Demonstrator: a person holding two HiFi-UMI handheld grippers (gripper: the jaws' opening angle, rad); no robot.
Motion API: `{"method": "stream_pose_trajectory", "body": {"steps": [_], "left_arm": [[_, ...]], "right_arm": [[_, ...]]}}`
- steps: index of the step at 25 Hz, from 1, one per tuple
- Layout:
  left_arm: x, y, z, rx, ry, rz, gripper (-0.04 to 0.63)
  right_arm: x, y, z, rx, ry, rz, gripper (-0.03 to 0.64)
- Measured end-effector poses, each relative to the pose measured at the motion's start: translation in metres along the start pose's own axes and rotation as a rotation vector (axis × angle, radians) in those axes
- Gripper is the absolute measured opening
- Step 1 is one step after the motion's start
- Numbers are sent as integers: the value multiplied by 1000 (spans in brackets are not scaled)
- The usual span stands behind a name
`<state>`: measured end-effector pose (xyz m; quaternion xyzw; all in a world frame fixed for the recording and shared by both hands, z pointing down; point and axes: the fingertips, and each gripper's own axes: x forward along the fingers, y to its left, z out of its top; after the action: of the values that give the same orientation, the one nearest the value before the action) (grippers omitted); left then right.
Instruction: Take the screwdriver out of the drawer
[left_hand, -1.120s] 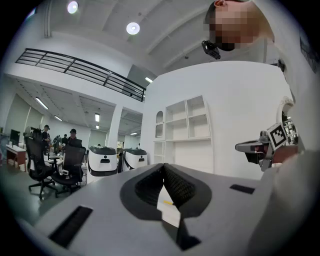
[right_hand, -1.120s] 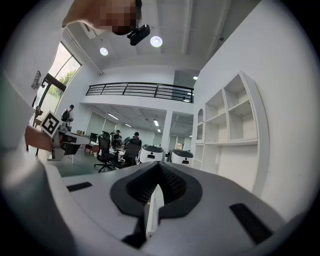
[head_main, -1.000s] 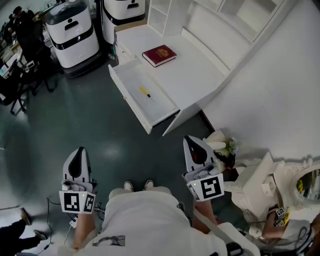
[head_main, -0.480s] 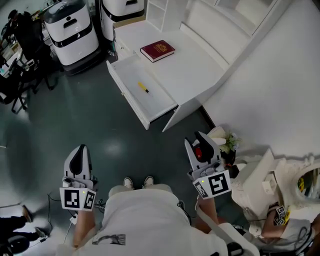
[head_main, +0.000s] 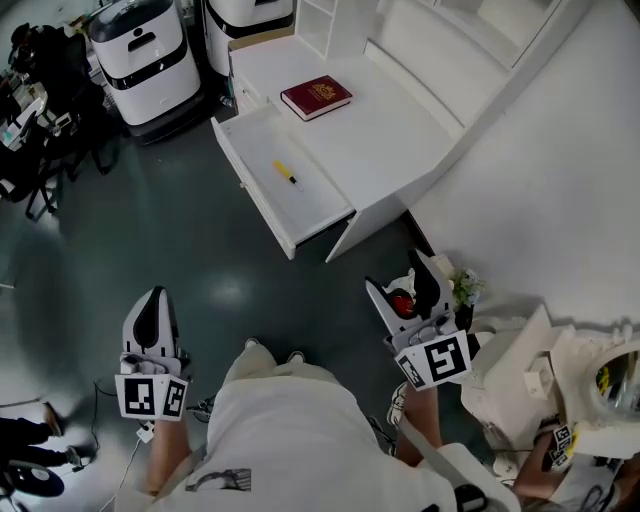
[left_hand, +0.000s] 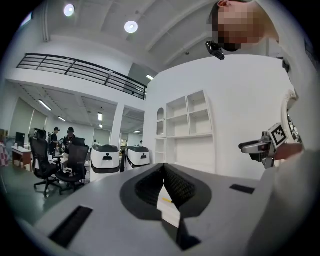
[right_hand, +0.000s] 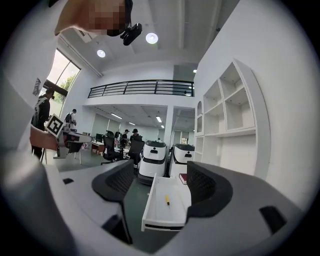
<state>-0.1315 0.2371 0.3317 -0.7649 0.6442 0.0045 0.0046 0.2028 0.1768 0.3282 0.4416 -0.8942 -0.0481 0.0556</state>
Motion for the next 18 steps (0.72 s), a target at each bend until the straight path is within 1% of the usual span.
{"method": "stream_pose_trajectory", "body": {"steps": [4, 7, 12, 18], "left_arm": [[14, 13, -12, -9, 26, 23, 17], [42, 26, -25, -30, 35, 23, 17], [109, 48, -35, -48, 34, -12, 17], [198, 92, -32, -45, 36, -76, 17]], "right_arm": [[23, 1, -12, 8, 40, 32, 331], [48, -5, -22, -1, 74, 42, 331], [110, -20, -35, 3, 128, 43, 331], [201, -30, -28, -7, 186, 37, 331]]}}
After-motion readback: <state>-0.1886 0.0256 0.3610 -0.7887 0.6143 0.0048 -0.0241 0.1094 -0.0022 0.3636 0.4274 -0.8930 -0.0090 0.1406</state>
